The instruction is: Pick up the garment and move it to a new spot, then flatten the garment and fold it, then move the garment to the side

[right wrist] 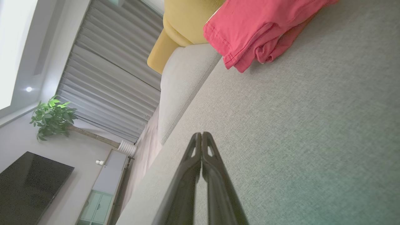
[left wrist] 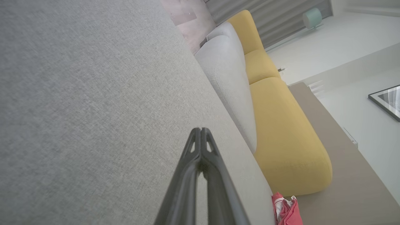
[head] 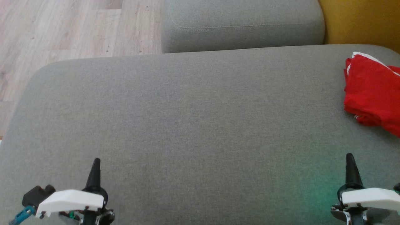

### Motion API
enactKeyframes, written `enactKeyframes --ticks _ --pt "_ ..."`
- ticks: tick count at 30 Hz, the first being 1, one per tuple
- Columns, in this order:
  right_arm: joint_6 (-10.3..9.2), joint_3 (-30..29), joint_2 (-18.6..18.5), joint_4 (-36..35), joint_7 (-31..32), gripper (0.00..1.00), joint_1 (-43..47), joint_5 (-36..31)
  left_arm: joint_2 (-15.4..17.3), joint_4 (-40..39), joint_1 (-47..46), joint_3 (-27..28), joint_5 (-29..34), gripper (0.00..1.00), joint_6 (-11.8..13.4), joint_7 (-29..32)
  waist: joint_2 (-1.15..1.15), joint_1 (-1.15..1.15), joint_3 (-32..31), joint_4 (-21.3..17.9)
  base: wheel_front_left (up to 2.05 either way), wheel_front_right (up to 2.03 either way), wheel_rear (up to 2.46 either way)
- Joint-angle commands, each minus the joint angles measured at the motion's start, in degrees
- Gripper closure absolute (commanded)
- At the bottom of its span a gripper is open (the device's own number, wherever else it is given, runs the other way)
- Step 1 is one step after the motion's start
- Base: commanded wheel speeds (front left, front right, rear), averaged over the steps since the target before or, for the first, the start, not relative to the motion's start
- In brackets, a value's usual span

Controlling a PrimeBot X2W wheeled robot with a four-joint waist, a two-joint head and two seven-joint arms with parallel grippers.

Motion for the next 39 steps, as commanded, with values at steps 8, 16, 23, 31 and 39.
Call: enactKeyframes --ticks 8,16,23,31,39 --pt "-0.03 0.4 -0.4 -2.4 1.4 1.00 -4.5 6.6 0.2 -2.3 -4.2 2.8 -5.4 1.00 -1.2 1.6 0.00 0.00 0.2 -0.3 0.00 0.00 0.00" --pt "-0.03 0.4 -0.4 -2.6 2.7 1.00 -5.4 12.6 0.1 -2.6 -4.9 3.8 -10.5 1.00 -1.8 2.9 0.00 0.00 0.4 -0.7 0.00 0.00 0.00" --pt "-0.03 0.3 -0.4 -2.7 3.9 1.00 -6.2 17.8 0.1 -2.8 -5.5 4.6 -14.9 1.00 -2.4 4.1 0.00 0.00 0.6 -1.0 0.00 0.00 0.00" --pt "-0.04 0.3 -0.5 -2.8 5.2 1.00 -7.1 23.8 0.1 -3.0 -6.2 5.6 -20.0 1.00 -3.0 5.4 0.00 0.00 0.8 -1.3 0.00 0.00 0.00" --pt "-0.04 0.2 -0.5 -2.9 6.5 1.00 -8.0 29.8 0.1 -3.2 -6.9 6.5 -25.0 1.00 -3.7 6.7 0.00 0.00 1.0 -1.7 0.00 0.00 0.00"
